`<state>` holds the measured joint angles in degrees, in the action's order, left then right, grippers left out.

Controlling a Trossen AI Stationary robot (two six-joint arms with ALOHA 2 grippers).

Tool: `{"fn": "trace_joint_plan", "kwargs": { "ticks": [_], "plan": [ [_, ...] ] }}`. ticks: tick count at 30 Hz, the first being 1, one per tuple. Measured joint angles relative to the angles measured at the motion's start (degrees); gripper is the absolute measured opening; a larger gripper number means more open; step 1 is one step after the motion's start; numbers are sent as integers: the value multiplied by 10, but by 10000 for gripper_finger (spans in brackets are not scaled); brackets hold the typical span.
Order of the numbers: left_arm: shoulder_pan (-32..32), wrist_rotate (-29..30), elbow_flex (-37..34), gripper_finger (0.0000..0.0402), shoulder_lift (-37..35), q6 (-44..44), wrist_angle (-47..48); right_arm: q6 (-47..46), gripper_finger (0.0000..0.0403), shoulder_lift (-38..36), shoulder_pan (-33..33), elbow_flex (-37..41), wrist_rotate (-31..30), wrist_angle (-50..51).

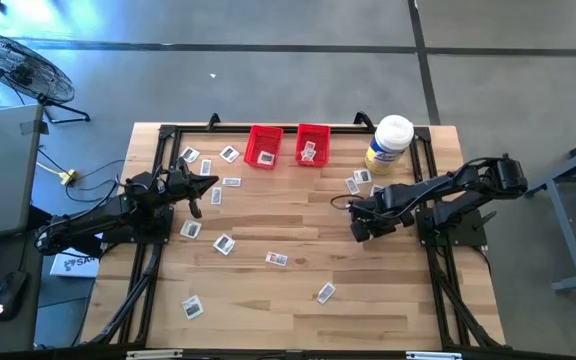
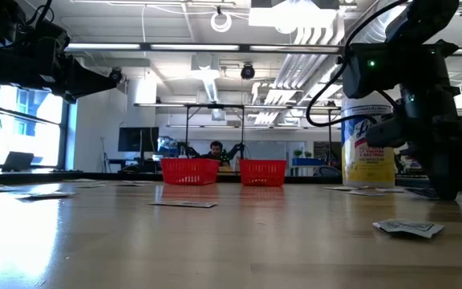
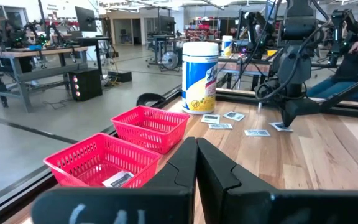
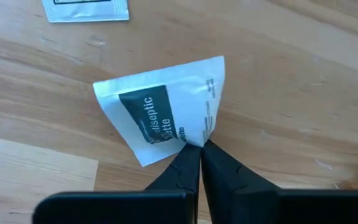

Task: Pick & Place First Aid Supplies
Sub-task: Put the towelette pack into the left red bin

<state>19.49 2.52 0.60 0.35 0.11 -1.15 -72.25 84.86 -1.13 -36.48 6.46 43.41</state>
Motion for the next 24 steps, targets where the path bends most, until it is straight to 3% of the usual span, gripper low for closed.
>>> {"fn": "trace_joint_plan", "kwargs": {
  "ticks": [6, 14, 24],
  "plan": [
    [0, 0, 0, 1, 0, 0, 0, 0, 1, 3, 5, -45, -17, 19],
    [0, 0, 0, 1, 0, 0, 0, 46, 1, 23, 5, -190, -111, 23],
    [0, 0, 0, 1, 0, 0, 0, 241, 0, 204, -56, -449, -166, 29]
  ]
}}
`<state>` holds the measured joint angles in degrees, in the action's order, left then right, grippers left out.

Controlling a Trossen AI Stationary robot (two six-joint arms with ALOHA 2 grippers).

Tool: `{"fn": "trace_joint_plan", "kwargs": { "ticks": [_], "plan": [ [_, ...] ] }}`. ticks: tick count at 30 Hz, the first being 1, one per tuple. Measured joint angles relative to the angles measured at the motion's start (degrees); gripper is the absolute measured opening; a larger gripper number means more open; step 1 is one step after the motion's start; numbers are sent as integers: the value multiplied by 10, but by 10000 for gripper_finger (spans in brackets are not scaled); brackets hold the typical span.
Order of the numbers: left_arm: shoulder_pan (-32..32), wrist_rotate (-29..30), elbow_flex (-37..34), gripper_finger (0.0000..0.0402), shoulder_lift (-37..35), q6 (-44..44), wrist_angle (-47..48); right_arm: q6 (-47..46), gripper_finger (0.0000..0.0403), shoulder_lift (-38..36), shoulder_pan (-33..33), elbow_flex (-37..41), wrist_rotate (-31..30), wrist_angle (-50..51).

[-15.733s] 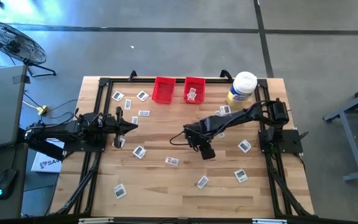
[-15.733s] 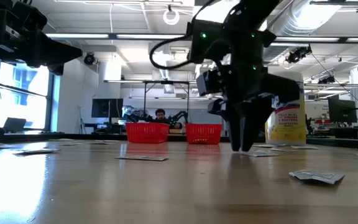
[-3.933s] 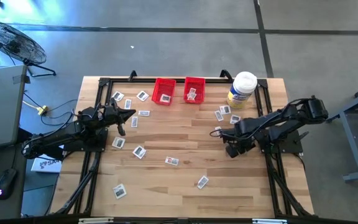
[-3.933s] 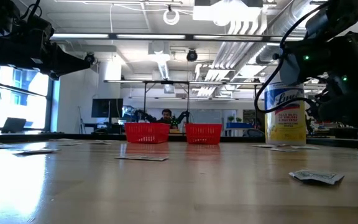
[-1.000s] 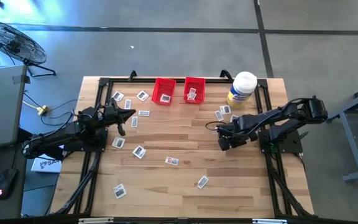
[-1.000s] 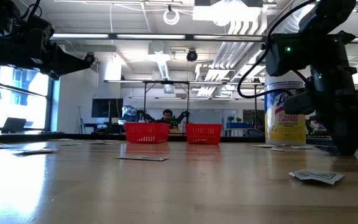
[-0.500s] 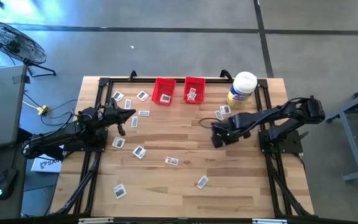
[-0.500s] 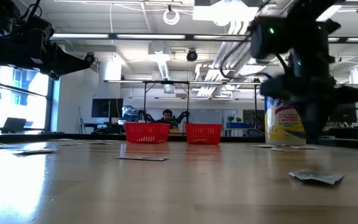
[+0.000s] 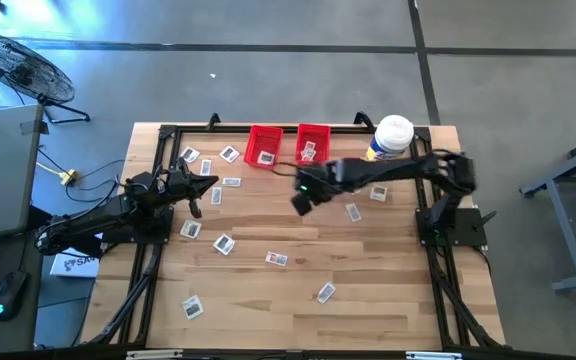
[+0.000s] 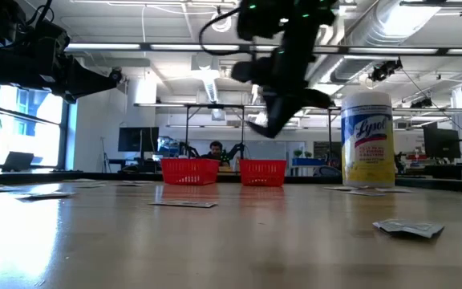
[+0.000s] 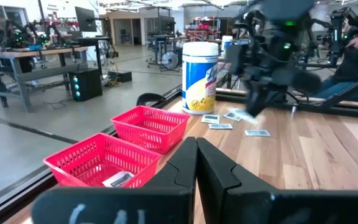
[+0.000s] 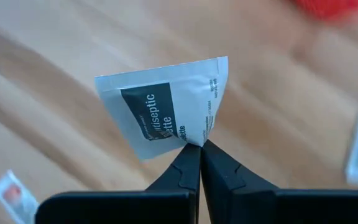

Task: Pick & Place First Aid Supplies
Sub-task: Put the towelette pack into the left red bin

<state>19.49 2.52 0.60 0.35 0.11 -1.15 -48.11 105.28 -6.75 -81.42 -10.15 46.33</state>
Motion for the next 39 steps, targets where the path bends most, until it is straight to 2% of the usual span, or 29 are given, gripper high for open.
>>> {"fn": "trace_joint_plan", "kwargs": {
  "ticks": [5, 14, 19, 22, 27, 32, 39],
  "plan": [
    [0, 0, 0, 1, 0, 0, 0, 81, 0, 103, -37, -142, -27, -5],
    [0, 0, 0, 1, 0, 0, 0, 157, 0, 285, -99, -418, -41, 3],
    [0, 0, 0, 1, 0, 0, 0, 191, 0, 358, -121, -522, -32, 29],
    [0, 0, 0, 1, 0, 0, 0, 193, 0, 375, -132, -535, -27, 36],
    [0, 0, 0, 1, 0, 0, 0, 187, 15, 379, -147, -496, 31, -11],
    [-1, 0, 0, 1, 0, 0, 0, 182, 50, 379, -150, -465, 35, -26],
    [-1, 0, 0, 1, 0, 0, 0, 186, 96, 374, -149, -463, 32, -34]
  ]
}}
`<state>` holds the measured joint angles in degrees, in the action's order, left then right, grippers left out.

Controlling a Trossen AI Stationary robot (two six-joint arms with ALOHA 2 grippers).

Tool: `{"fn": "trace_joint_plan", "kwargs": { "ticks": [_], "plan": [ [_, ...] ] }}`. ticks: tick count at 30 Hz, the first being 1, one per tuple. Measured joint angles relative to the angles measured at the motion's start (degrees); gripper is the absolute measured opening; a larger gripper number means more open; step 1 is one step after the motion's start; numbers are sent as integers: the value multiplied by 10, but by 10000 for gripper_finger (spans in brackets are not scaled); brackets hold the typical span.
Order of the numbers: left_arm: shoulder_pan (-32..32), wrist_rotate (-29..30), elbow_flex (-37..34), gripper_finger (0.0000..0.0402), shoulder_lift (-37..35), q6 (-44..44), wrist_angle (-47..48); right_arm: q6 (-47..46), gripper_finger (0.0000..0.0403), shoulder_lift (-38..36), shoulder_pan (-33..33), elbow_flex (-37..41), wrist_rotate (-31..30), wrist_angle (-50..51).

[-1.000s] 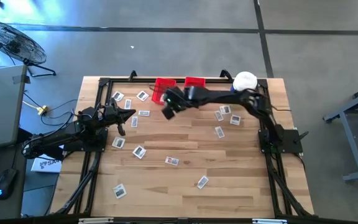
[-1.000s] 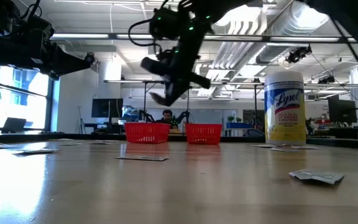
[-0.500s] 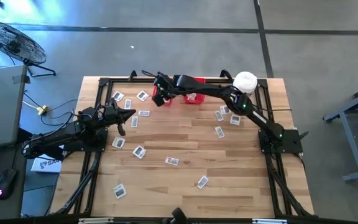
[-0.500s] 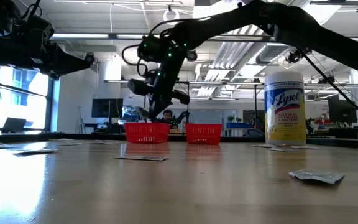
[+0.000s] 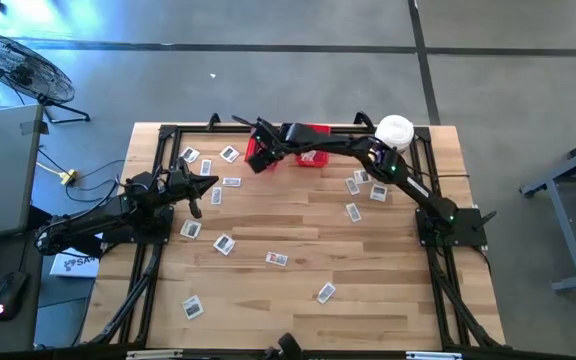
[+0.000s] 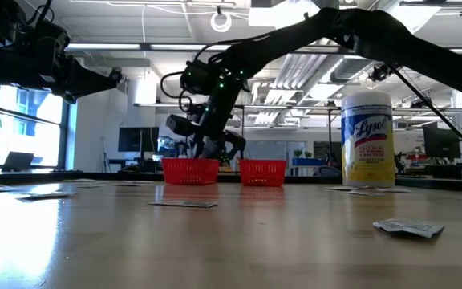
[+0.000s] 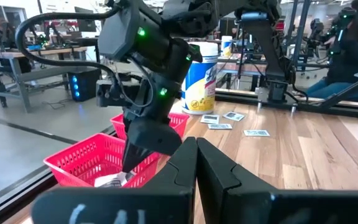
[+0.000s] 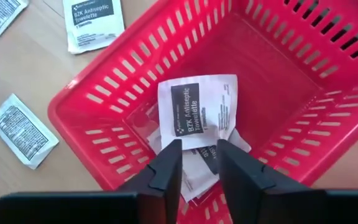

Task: Pick & Place First Aid Supplies
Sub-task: Put the towelette pack into the left red bin

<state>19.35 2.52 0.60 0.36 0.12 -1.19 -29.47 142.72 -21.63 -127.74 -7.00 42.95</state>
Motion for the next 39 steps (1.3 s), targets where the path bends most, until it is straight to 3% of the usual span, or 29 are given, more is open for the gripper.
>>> {"fn": "trace_joint_plan", "kwargs": {
  "ticks": [5, 12, 17, 21, 28, 39],
  "plan": [
    [0, 0, 0, 1, 0, 0, 0, 44, 99, -48, 7, 0, -28, 69],
    [-7, 2, 0, 1, 0, 0, 0, 88, 88, -135, 37, 4, -116, 322],
    [-22, 0, 0, 1, 0, 0, 0, 49, 87, -207, 56, 91, -126, 392],
    [-22, -1, 0, 1, 0, 0, 0, -6, 87, -293, 68, 254, -126, 344],
    [-21, -1, 0, 1, 0, 0, 0, -145, 87, -459, 82, 556, -114, 155],
    [-21, 0, 0, 1, 0, 0, 0, -373, 88, -669, 104, 851, -179, -5]
  ]
}}
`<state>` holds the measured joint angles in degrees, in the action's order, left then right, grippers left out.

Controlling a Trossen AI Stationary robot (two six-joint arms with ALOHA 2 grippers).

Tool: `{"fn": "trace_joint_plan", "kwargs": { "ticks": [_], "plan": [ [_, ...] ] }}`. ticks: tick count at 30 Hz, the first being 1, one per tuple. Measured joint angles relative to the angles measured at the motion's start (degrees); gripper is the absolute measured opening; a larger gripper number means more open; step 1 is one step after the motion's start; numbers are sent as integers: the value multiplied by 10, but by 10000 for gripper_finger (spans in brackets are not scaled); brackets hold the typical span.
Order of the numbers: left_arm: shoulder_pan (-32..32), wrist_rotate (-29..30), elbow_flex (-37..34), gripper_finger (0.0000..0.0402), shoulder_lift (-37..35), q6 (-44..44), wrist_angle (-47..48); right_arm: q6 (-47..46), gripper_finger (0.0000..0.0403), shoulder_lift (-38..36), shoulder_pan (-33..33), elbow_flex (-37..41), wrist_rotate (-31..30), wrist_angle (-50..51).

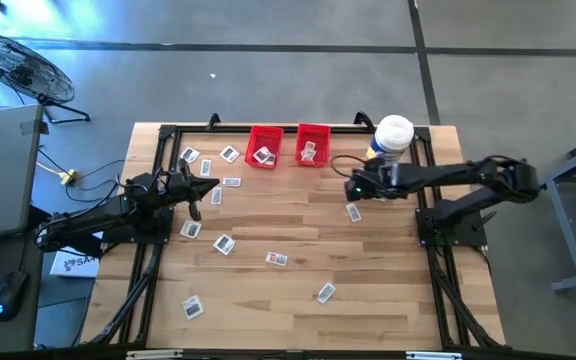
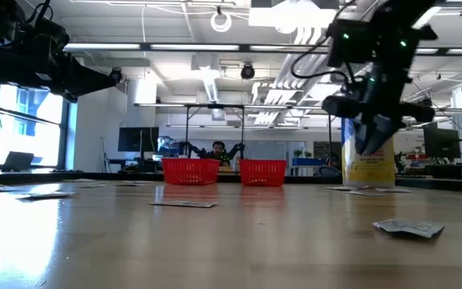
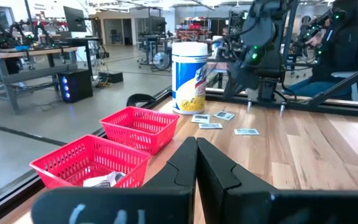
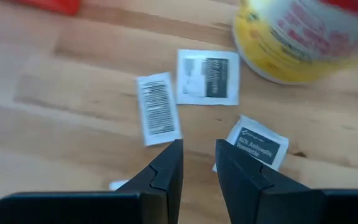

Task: Pick & Place First Aid Supplies
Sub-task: Put the towelette pack into the left red bin

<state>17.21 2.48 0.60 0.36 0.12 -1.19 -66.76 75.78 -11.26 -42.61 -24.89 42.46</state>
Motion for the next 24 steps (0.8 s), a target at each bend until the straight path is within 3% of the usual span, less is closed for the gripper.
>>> {"fn": "trace_joint_plan", "kwargs": {
  "ticks": [6, 10, 24],
  "plan": [
    [0, 0, 0, 1, 0, 0, 0, -71, 88, -40, -35, 133, -17, -161],
    [0, 0, 0, 1, 0, 0, 0, -44, 88, -40, -74, 184, -17, -262],
    [0, 0, 0, 1, 0, 0, 0, 40, 88, 7, -143, 219, 14, -395]
  ]
}}
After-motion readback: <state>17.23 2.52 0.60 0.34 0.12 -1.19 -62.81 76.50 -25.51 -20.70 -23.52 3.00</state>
